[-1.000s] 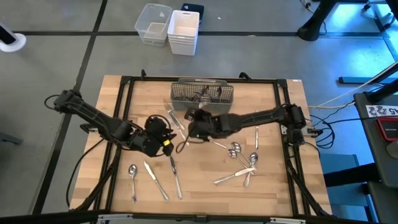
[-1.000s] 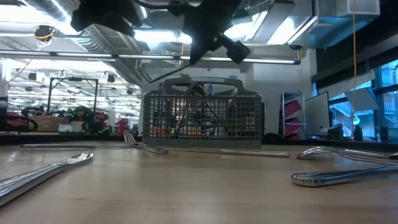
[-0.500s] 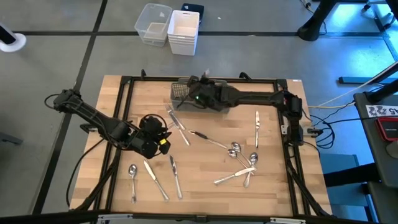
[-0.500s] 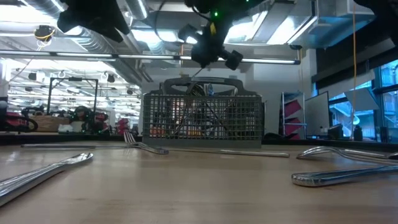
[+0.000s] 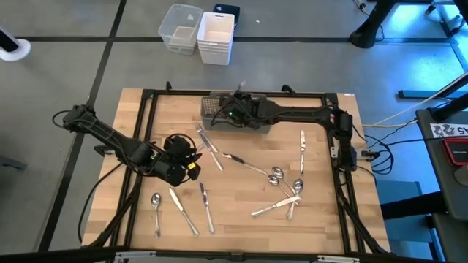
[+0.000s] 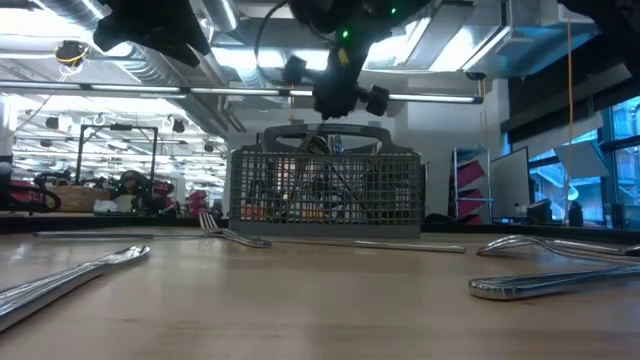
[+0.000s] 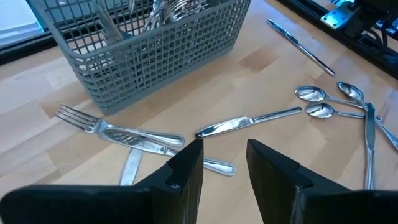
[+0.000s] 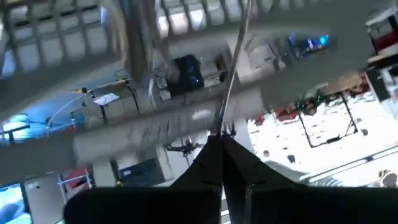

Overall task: Sort silverware
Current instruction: Put the silver fork into the gray silverware organizer, then put the silver spoon into the gray silverware organizer

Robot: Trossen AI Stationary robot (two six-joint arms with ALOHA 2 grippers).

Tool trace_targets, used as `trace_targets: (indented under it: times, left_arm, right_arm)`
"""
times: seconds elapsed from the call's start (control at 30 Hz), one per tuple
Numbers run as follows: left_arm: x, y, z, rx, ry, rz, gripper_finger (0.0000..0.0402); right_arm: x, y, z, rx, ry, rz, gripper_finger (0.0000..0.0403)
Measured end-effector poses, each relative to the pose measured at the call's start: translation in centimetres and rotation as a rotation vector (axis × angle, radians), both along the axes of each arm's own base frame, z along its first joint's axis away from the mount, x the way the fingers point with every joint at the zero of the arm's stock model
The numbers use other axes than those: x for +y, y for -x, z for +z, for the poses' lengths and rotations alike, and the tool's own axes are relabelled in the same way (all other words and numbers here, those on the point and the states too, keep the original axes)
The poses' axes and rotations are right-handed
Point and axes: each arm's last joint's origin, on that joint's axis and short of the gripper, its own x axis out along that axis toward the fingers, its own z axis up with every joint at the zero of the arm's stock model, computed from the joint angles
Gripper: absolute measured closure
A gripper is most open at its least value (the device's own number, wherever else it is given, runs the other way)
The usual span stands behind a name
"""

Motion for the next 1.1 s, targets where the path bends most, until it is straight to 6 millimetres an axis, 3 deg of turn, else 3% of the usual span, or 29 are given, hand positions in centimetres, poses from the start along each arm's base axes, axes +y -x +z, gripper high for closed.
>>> trace_targets:
  times: [0.27, 0.5, 0.9, 1.1]
  left_arm:
    - [0.0, 0.0, 0.0, -0.001, -0.001, -0.001, 0.0286]
    - [0.0, 0.0, 0.0, 0.002, -0.003, -0.001, 0.0286]
    - [0.0, 0.1, 0.0, 0.025, -0.026, -0.019, 0.0286]
    - [0.0, 0.1, 0.0, 0.023, -0.024, -0.017, 0.0286]
  right_arm:
    - [-0.3, -1.6, -2.8, 0.022, 0.009, 0.012, 0.0402]
    - [0.0, -1.8, -2.8, -0.007, -0.019, 0.042, 0.0397]
    - [2.2, -2.3, -2.8, -0.017, -0.027, 0.096, 0.0311]
    - [3.2, -2.9, -2.1, -0.118, 0.019, 0.070, 0.0296]
